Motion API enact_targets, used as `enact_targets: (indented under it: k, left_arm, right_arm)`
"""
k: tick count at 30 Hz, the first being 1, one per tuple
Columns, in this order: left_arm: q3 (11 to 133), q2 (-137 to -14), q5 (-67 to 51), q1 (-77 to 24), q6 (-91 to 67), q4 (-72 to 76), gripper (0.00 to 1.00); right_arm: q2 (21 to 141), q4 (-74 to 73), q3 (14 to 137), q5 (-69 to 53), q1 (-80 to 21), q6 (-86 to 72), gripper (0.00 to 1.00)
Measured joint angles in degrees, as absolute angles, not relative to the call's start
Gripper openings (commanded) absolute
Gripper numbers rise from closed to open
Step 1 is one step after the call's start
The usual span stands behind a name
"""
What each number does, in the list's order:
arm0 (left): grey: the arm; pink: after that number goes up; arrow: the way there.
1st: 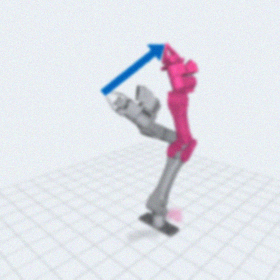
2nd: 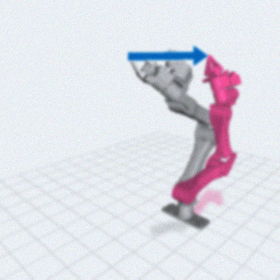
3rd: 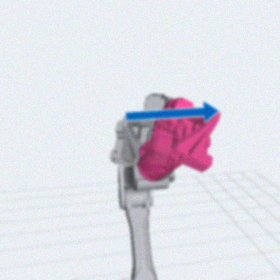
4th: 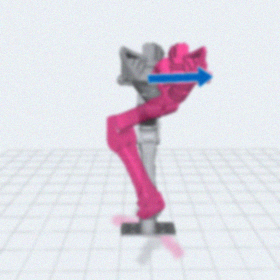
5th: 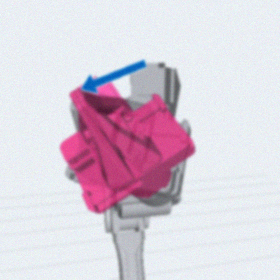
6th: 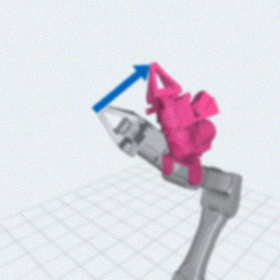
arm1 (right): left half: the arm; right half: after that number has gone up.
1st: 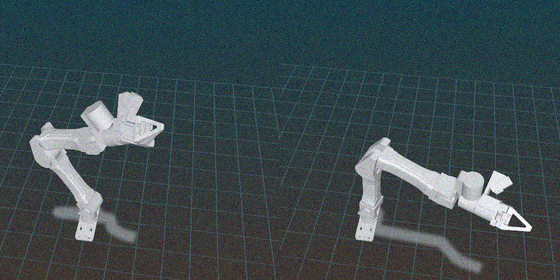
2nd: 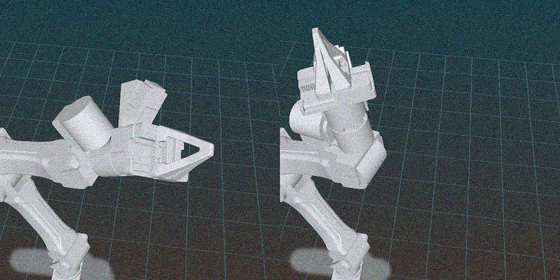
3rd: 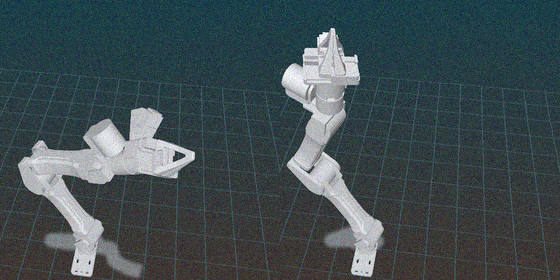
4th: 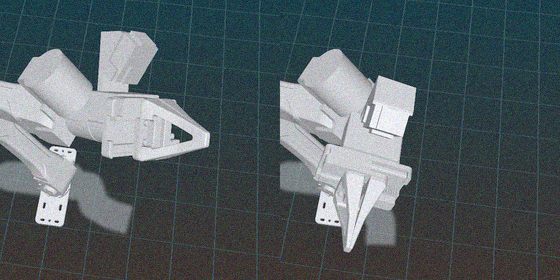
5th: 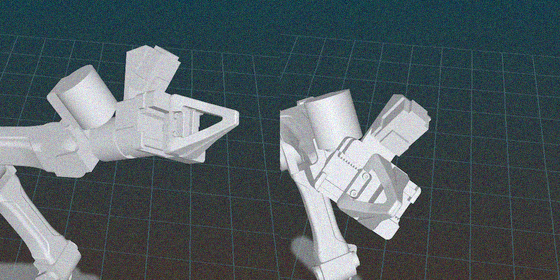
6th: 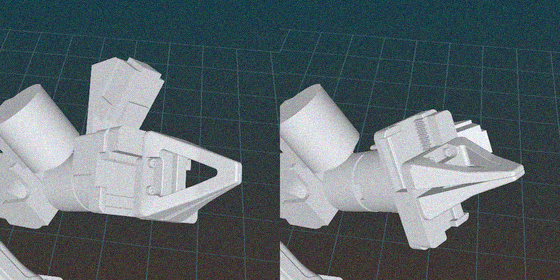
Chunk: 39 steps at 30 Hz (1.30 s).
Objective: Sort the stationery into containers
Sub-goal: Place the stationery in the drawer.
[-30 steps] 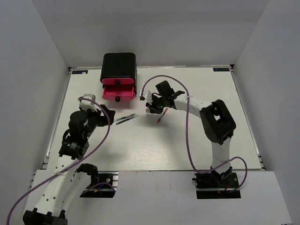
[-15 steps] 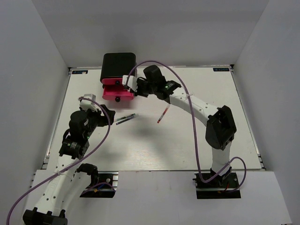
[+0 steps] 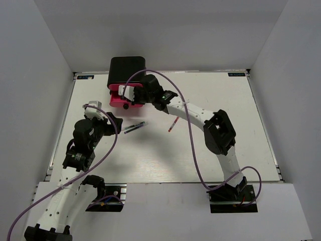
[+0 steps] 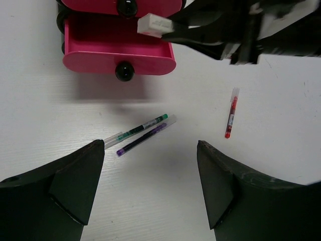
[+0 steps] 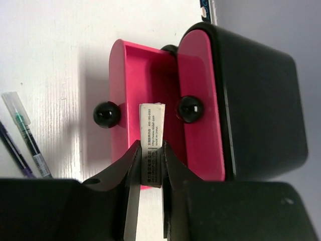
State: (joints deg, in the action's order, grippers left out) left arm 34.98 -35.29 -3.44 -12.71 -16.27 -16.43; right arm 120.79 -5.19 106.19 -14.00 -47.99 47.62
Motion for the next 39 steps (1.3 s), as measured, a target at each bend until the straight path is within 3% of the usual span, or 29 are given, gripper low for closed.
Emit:
enact_targets:
  k: [3,6,10,15,22,30,33,35,38,39]
  left_arm:
    - [34.98,-34.98,-3.44,-12.71,-16.27,-16.45,0.84]
    - [34.98,-34.92,-3.44,-12.71,-16.27,-16.45,0.84]
    - [34.98,-34.92,-3.44,-12.71,-16.27,-16.47,0.84]
    - [34.98,-34.92,-3.44,-12.71,-16.27,-16.49,0.84]
    - [34.98,-34.92,-3.44,-12.71,-16.25,-16.49,0.84]
    - [34.98,-35.48,-3.57,-12.71,-16.01,-16.47,0.82]
    - [34.98,-36.07,-4.71,-12.69,-15.68,-16.25,0.72]
    - [34.98,-36.73,-6.96,-12.69,-15.29,-15.62,0.58]
    - [34.98,-38.83,-11.46,-12.69,-14.66,-13.96,0.43]
    - [34.98,-39.83,-13.02,-12.69,-14.59,-13.39,0.43]
  right_arm:
    - [123.0,-3.66,106.17,-13.37,-48.25,48.53,0.01]
    - [124.27,-2.37,106.17,-12.64,-48.23,49.25,0.11]
    - [125.25,-1.37,106.17,-11.9,-48.14,50.26,0.38]
    - [125.64,-0.71,106.17,-11.25,-48.12,51.16,0.49]
    - [125.45,0.14,106.06,-10.85,-48.07,50.63,0.44]
    - [112.51,-5.93,95.92,-12.38,-47.27,48.18,0.16]
    - [103.61,-8.62,88.14,-13.23,-46.46,47.99,0.14]
    - [98.15,-9.28,82.21,-13.1,-45.74,46.52,0.14]
    - [90.72,-8.56,70.78,-12.4,-44.14,41.65,0.18]
    - [88.4,-8.38,66.78,-12.14,-43.42,39.35,0.23]
